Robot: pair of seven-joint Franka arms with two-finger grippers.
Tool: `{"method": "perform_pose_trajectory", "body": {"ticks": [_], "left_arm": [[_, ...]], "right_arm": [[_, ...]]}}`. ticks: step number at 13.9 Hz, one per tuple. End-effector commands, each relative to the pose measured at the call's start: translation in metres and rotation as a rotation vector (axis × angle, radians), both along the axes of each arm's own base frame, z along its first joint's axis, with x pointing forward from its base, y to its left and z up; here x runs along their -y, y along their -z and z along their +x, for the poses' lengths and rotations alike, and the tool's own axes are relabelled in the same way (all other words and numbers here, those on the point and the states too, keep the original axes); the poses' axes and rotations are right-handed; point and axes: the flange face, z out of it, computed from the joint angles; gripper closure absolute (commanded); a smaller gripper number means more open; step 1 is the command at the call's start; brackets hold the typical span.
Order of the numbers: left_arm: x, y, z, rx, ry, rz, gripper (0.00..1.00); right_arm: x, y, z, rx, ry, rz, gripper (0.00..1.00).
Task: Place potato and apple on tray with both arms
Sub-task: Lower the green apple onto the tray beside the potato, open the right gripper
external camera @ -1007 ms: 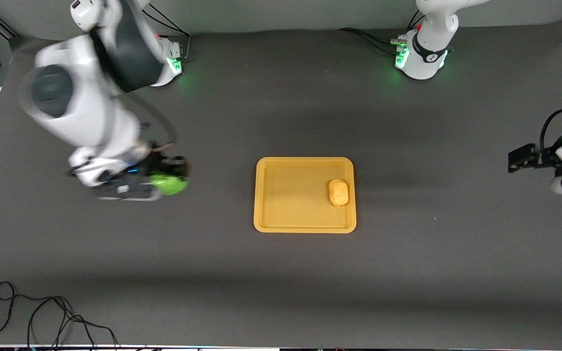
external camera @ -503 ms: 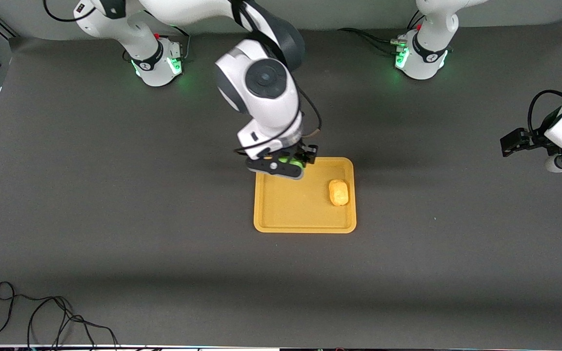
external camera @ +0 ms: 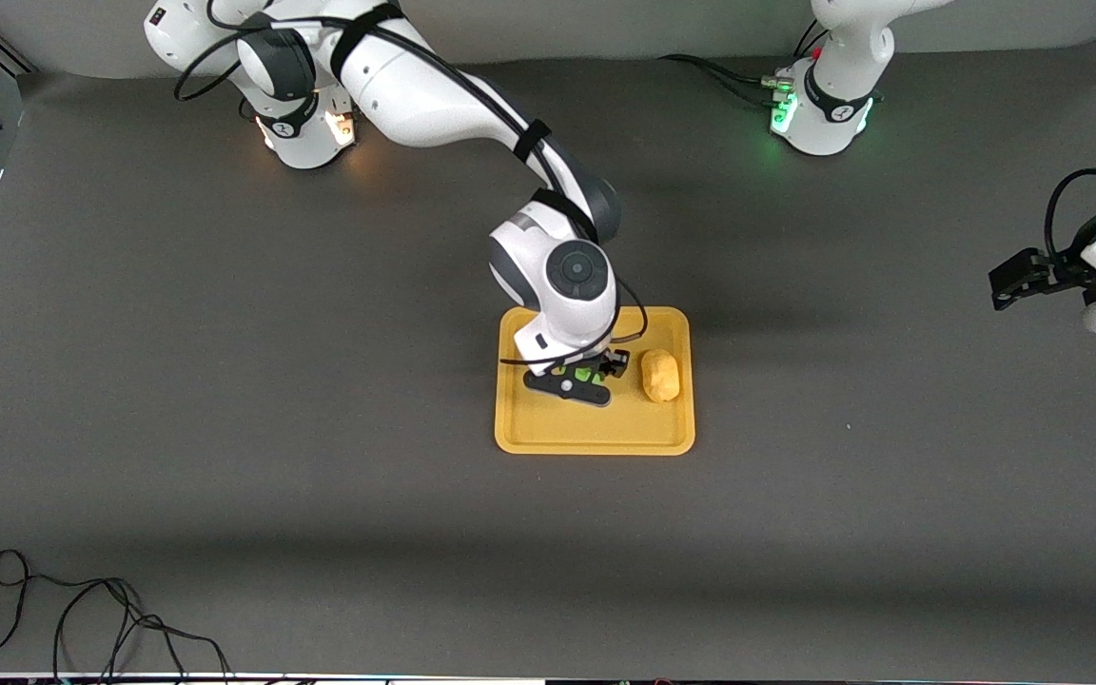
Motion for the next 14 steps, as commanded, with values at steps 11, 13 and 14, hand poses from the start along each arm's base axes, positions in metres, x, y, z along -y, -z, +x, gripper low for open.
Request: {"method": "perform_pose_trajectory", "body": {"ticks": [11,13,14], "left_arm": [[0.024,0.005,0.030,-0.006,0.077,-0.031,0.00],[0.021,0.003,0.030,-0.010,0.071,-0.075,0.00],[0.022,0.002,0.030,-0.008,0.068,-0.114,0.00]], "right_arm": [[0.020,-0.152,-0.004,-0.008,0.033,0.044,0.00],[0.060,-0.232,-0.001,-0.015,0.061,0.044,0.00],[0.085,-0.263,-0.001,-0.035,0.058,0.036,0.00]]}}
